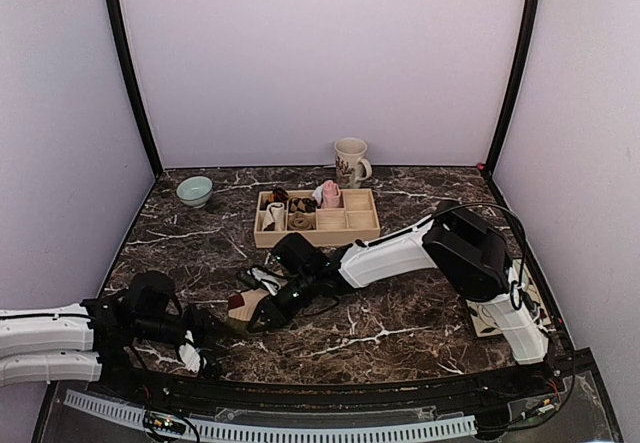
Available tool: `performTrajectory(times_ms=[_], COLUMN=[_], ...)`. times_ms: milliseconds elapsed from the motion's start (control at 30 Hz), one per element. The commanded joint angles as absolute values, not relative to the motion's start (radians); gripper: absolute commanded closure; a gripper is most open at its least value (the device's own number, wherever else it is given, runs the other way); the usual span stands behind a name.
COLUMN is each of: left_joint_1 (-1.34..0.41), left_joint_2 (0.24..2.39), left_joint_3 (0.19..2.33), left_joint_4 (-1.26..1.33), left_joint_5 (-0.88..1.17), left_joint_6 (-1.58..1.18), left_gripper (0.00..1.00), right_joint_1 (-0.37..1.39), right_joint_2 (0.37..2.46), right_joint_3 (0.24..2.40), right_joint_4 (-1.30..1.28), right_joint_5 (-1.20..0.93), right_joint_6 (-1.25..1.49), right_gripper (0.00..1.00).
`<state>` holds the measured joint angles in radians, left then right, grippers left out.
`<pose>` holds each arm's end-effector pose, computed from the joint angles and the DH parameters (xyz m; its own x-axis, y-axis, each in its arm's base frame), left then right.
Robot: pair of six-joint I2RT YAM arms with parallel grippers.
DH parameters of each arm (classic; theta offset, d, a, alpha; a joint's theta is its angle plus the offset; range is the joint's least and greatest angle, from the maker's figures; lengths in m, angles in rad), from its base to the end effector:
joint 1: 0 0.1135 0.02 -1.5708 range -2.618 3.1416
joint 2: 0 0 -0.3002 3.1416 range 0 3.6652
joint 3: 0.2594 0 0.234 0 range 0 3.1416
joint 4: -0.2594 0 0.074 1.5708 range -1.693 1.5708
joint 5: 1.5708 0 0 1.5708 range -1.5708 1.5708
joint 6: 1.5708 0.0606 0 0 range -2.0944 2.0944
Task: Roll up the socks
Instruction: Roll the sock at the center of the board.
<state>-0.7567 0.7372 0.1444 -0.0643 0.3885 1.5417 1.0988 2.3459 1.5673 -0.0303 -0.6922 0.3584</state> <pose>0.0728 -0.1003 0.1593 0.8402 0.4790 -0.2543 0.4688 -0.4056 0.7847 0.2004 0.4776 0.1245 -0.6188 -0.6183 -0.4845 -0.7143 0.1864 0.6746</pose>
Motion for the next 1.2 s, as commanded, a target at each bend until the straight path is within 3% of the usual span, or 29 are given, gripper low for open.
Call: performTrajectory(times_ms=[0,167,333,600,767,833,933,1133,1167], left_joint_1=[-0.765,-0.767,-0.772,-0.776,-0.781,-0.785,-0.788,-0.789,-0.788], left_joint_2=[0.835,0.984,1.001,1.072,1.161,1.167,1.166,1.182,1.183], left_joint_3=[0.151,0.212,0.209,0.212,0.293,0.300,0.307,0.350,0.354], left_joint_4=[0.002,0.068,0.081,0.097,0.026,0.004,-0.032,-0.126,-0.137], left_joint_5=[0.385,0.286,0.278,0.226,0.203,0.210,0.225,0.250,0.253], left_joint_6=[1.566,1.489,1.470,1.431,1.379,1.378,1.385,1.331,1.325], left_gripper=[0.52,0.55,0.47,0.49,0.74,0.79,0.98,1.00,1.00], right_joint_1=[1.094,1.094,1.094,1.091,1.089,1.087,1.085,1.062,1.055], right_joint_2=[2.450,2.448,2.450,2.451,2.443,2.441,2.429,2.309,2.264], right_joint_3=[1.496,1.488,1.492,1.497,1.491,1.490,1.477,1.332,1.281], right_joint_4=[-0.194,-0.171,-0.166,-0.160,-0.155,-0.153,-0.127,0.039,0.109], right_joint_5=[-0.593,-0.609,-0.618,-0.628,-0.627,-0.627,-0.626,-0.549,-0.542], right_joint_6=[0.388,0.409,0.412,0.419,0.424,0.427,0.443,0.473,0.483], right_gripper=[1.00,1.00,1.00,1.00,1.00,1.00,0.99,0.89,0.75])
